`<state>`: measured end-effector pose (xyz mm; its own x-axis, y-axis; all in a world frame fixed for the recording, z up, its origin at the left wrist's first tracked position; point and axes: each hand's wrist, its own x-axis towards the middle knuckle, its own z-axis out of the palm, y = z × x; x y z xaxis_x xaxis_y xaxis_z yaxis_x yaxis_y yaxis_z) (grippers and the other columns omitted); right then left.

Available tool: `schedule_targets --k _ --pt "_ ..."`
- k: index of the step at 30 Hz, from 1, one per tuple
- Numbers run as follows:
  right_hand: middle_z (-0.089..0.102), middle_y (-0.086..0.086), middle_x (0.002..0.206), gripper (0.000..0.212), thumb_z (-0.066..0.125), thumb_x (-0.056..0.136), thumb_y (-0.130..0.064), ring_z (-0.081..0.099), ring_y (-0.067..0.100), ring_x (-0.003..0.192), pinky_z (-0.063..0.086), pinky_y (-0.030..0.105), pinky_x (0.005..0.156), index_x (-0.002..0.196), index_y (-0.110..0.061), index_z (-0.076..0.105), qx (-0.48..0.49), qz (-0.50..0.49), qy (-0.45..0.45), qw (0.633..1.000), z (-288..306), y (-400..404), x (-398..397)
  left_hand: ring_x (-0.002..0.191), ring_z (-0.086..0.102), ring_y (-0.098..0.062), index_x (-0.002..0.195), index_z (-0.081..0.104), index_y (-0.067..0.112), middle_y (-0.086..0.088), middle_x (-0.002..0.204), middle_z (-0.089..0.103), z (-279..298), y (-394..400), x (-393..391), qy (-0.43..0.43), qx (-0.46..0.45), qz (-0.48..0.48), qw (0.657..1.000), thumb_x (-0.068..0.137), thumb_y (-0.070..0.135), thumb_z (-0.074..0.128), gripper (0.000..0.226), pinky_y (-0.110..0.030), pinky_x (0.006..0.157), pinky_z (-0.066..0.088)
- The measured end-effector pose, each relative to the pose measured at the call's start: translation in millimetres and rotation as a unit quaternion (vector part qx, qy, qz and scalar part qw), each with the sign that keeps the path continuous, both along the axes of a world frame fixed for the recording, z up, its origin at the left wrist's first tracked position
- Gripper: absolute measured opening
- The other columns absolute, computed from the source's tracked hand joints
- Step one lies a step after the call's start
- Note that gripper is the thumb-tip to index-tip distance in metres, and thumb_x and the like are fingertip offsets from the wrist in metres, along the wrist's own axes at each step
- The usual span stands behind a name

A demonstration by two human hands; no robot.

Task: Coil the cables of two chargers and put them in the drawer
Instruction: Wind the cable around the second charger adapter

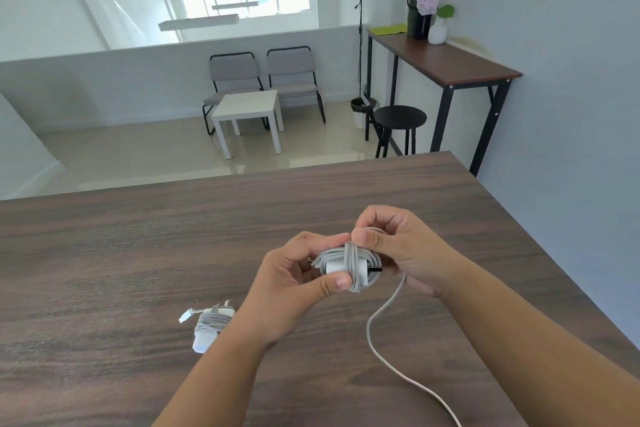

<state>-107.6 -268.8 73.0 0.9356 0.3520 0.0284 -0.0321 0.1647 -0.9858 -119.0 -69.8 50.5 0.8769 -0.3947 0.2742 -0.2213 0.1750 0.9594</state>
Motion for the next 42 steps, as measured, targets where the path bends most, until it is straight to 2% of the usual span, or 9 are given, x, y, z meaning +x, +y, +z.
schedule_targets --k 3,8,11,15,19,24,27,35,42 --pt "0.063 0.025 0.098 0.032 0.084 0.069 -0.036 0.054 0.041 0.085 0.046 0.034 0.068 0.082 -0.011 0.068 0.053 0.009 0.037 0.998 -10.0 2.1 3.5 0.099 0.065 -0.017 0.114 0.071 0.019 -0.004 0.102 0.070 1.3 -4.5 -3.8 0.017 -0.048 -0.023 0.998 0.069 0.031 0.087 0.049 -0.029 0.083 0.053" --pt "0.060 0.028 0.095 0.029 0.084 0.068 -0.032 0.040 0.037 0.081 0.031 0.034 0.063 0.086 -0.011 0.074 0.063 -0.075 0.049 0.994 -23.2 13.4 -2.1 0.100 0.064 -0.016 0.109 0.074 0.026 -0.002 0.103 0.070 3.4 -9.7 -5.9 0.001 -0.080 0.001 0.997 0.070 0.034 0.086 0.042 -0.033 0.084 0.053" --pt "0.073 0.008 0.080 0.013 0.068 0.085 -0.006 0.059 0.026 0.059 0.045 0.028 0.056 0.095 -0.010 0.076 -0.036 -0.130 -0.032 0.990 -22.6 18.8 -11.7 0.100 0.066 -0.015 0.108 0.075 0.026 -0.005 0.105 0.071 2.2 -8.9 -4.3 -0.012 -0.073 0.053 0.996 0.069 0.036 0.086 0.042 -0.027 0.083 0.053" --pt "0.065 -0.009 0.067 0.028 0.064 0.090 -0.018 0.056 0.011 0.065 0.044 0.027 0.062 0.073 -0.039 0.071 -0.259 -0.184 -0.166 0.933 -23.5 20.3 -21.2 0.095 0.067 -0.014 0.106 0.075 0.027 -0.018 0.106 0.067 -3.7 -9.8 -1.0 -0.034 -0.051 0.121 0.991 0.069 0.026 0.083 0.038 -0.025 0.081 0.054" --pt "0.059 -0.002 0.067 0.016 0.057 0.093 -0.026 0.052 0.013 0.071 0.040 0.023 0.062 0.086 -0.022 0.072 -0.413 -0.157 -0.259 0.859 -16.9 17.0 -27.3 0.095 0.067 -0.019 0.104 0.074 0.035 -0.022 0.107 0.062 -6.1 -7.4 4.2 -0.056 -0.027 0.188 0.980 0.068 0.032 0.082 0.038 -0.025 0.080 0.054" --pt "0.044 -0.012 0.065 0.035 0.039 0.089 -0.040 0.047 0.009 0.065 0.044 0.033 0.063 0.087 -0.021 0.069 -0.497 -0.107 -0.295 0.809 -1.8 15.1 -34.3 0.098 0.066 -0.019 0.104 0.072 0.043 0.005 0.100 0.062 -7.9 -3.3 9.1 -0.117 0.016 0.225 0.967 0.074 0.032 0.085 0.035 -0.023 0.080 0.053" --pt "0.036 -0.017 0.066 0.050 0.022 0.089 -0.048 0.046 0.010 0.069 0.043 0.032 0.063 0.094 -0.025 0.066 -0.539 -0.051 -0.326 0.775 9.5 15.6 -35.4 0.099 0.066 -0.022 0.103 0.071 0.045 0.003 0.103 0.063 -7.4 -3.6 9.4 -0.112 0.014 0.238 0.965 0.072 0.038 0.083 0.035 -0.025 0.080 0.054" --pt "0.049 -0.016 0.081 0.042 0.027 0.091 -0.043 0.051 0.009 0.066 0.048 0.033 0.058 0.091 -0.024 0.064 -0.539 -0.014 -0.400 0.741 27.8 6.5 -26.7 0.099 0.068 -0.026 0.109 0.072 0.036 -0.019 0.110 0.066 -7.4 -1.1 8.1 -0.074 0.044 0.170 0.982 0.074 0.034 0.082 0.036 -0.025 0.082 0.055" --pt "0.045 -0.019 0.070 0.022 0.052 0.090 -0.042 0.043 -0.001 0.059 0.036 0.018 0.054 0.084 -0.027 0.068 -0.443 -0.019 -0.432 0.785 38.5 2.7 -21.9 0.083 0.050 -0.022 0.117 0.069 0.042 -0.021 0.094 0.047 7.4 10.4 8.8 -0.112 0.106 0.076 0.985 0.074 0.047 0.079 0.045 -0.022 0.074 0.049"
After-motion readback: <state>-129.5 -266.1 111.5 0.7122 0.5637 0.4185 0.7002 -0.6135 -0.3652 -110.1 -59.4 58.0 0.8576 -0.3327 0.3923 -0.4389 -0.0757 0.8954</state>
